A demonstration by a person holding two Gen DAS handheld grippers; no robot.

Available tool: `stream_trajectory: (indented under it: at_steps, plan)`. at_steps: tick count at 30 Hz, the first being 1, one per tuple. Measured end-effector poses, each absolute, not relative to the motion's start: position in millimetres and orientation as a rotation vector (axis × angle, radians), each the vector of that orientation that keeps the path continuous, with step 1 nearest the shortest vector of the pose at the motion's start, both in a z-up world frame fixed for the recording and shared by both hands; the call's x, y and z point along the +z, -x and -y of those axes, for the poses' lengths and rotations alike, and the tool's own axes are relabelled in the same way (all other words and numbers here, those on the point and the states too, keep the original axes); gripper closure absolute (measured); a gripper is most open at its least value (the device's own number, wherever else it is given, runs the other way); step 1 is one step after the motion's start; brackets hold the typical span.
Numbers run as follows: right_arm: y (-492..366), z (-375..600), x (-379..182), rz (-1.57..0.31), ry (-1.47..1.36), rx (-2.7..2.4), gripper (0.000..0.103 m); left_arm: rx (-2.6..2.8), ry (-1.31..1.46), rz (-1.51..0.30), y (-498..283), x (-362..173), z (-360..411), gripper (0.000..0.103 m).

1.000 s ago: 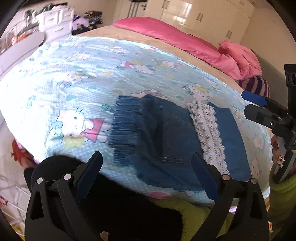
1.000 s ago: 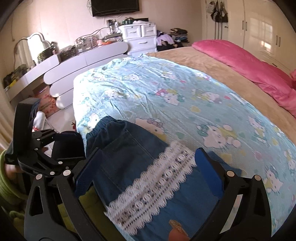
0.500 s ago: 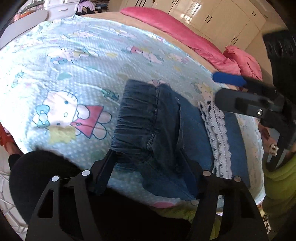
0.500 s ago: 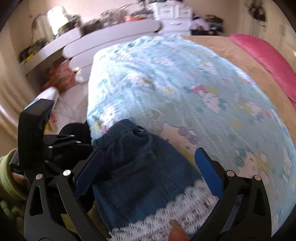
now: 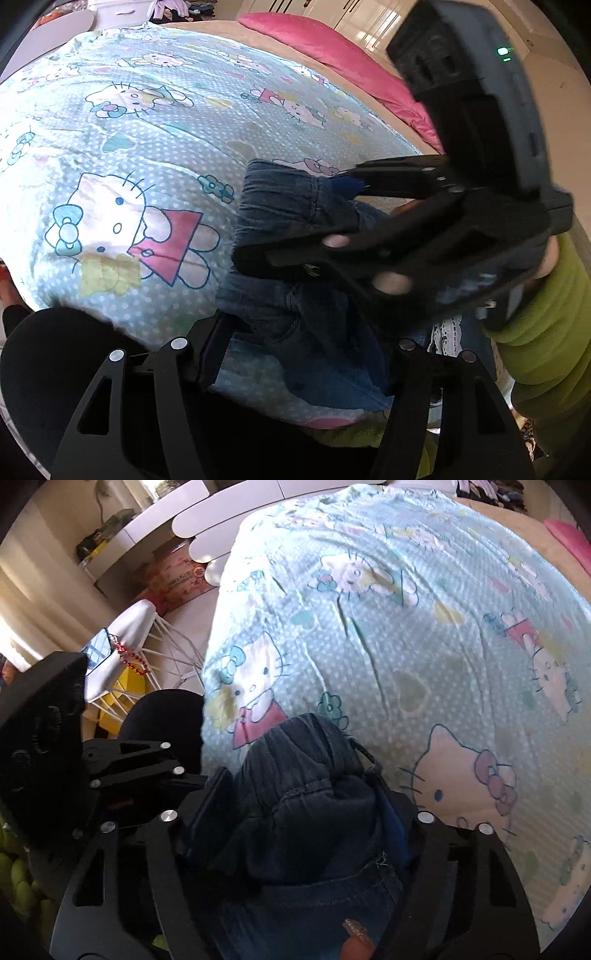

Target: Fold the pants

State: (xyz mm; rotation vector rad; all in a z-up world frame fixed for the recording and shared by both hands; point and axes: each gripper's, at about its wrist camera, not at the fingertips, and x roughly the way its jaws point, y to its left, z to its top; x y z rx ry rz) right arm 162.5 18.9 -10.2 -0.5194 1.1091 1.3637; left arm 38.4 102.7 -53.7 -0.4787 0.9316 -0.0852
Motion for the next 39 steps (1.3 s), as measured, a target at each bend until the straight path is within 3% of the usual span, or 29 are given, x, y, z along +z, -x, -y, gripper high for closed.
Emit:
stream_trajectory:
  at_steps: [4, 14, 23, 27, 31, 39]
  plan:
    - [-167.5, 1.9, 4.2, -1.085, 0.424, 1.398, 0.069, -0.097, 0.503, -0.912, -37.8, -53.8, -102.5, 0.043]
    - [-175.3, 95.1, 56.9, -0.956, 0.191, 1.414, 0.071, -0.248, 0.502, -0.822, -33.9, -7.6, -66.6, 0.043]
    - [-184.2, 174.7, 72.3, -0.884, 0.054, 1.341, 0.063, -0.387, 0.451, -0.808, -45.7, 26.3, -10.7, 0.043]
    - [-191.0, 222.1, 71.8, -0.846, -0.061, 1.265, 0.041, -0.559, 0.426, -0.809, -45.8, 38.0, 27.6, 0.041]
    - [-189.6, 260.0, 59.1, -0.851, -0.09, 1.1, 0.037, -0.698, 0.384, -0.807, -36.2, 38.9, 49.8, 0.041]
    - [-165.2, 248.2, 27.6, -0.908, 0.084, 0.953, 0.03, -0.413, 0.332, -0.848, -54.9, 19.4, 17.6, 0.04]
